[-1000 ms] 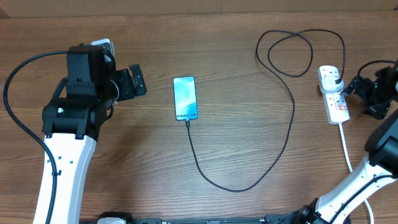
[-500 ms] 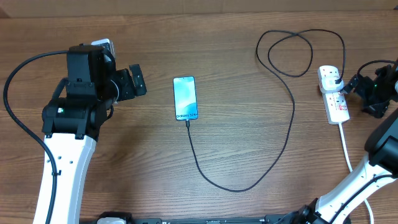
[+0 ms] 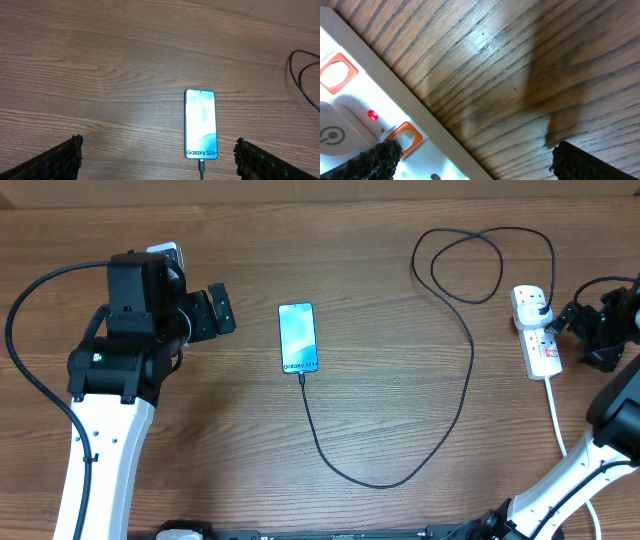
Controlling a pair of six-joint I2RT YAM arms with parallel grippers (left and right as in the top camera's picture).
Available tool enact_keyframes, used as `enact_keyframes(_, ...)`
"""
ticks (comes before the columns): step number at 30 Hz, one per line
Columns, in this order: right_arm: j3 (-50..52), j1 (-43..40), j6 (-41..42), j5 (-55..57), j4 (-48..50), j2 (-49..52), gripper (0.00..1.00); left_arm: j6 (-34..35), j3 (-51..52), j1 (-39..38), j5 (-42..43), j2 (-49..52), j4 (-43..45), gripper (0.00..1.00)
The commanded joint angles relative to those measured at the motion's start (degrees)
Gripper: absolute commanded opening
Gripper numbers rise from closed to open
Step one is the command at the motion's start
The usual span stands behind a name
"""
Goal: Plug charger to phone and switch on socket
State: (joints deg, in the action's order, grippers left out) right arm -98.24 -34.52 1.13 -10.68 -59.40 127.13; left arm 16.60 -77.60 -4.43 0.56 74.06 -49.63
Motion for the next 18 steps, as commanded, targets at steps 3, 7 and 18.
enact_keyframes(3, 0.72, 1.38, 3.15, 5.44, 0.68, 0.94, 1.00, 0.76, -0.28, -0.04, -1.01, 0.17, 0.09, 1.00)
enact_keyframes(7, 0.39, 1.29, 3.52, 6.80, 0.98, 0.94, 1.00, 0.79, -0.28, -0.04, -1.01, 0.17, 0.09, 1.00)
enact_keyframes(18, 0.39, 1.31, 3.80, 8.74, 1.22, 0.94, 1.00, 0.79, -0.28, -0.04, -1.01, 0.17, 0.09, 1.00)
